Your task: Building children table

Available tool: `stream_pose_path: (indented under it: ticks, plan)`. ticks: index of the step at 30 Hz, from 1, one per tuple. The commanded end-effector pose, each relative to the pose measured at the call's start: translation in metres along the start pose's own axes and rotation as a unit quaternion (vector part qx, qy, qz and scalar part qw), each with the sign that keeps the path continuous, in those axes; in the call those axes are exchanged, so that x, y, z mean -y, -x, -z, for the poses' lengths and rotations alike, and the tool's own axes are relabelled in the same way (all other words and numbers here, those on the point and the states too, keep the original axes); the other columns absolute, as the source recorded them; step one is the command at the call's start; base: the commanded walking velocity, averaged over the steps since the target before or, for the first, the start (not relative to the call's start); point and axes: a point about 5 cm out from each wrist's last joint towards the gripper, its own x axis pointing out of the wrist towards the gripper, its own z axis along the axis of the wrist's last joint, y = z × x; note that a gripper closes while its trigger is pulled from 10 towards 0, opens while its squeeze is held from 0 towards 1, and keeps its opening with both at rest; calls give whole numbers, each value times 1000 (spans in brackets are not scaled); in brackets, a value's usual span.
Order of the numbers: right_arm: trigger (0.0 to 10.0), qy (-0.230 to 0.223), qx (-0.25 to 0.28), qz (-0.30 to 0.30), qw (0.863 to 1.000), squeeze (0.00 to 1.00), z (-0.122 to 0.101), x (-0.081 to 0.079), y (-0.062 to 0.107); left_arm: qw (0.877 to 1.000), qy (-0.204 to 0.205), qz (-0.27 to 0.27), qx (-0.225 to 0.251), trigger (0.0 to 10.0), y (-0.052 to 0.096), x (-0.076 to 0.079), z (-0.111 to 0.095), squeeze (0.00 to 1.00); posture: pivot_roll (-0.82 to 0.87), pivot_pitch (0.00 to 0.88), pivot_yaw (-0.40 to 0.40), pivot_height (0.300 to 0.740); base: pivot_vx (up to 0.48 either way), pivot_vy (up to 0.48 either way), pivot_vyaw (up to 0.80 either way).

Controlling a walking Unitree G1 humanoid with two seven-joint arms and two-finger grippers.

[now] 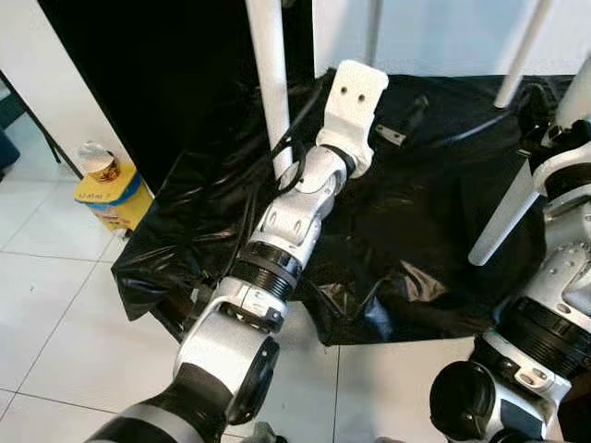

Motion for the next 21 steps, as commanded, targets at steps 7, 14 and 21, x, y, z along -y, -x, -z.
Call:
stream_pose_path:
  ticks: [7,14,21]
  plan:
    - [10000,-9,-29,-1,1000,0,28,-2,6,999,-3,2,-36,10000,16,-3,17,0,-86,53,52,740,0,0,0]
    - [10000,40,-45,27,998,0,48,-2,20,999,-3,3,-49,10000,30,-3,22,0,-66,61,27,740,0,0,0]
    - [10000,88,-86,63,990,0,71,-2,37,998,-6,9,-59,10000,45,-2,28,0,-57,61,20,740,0,0,0]
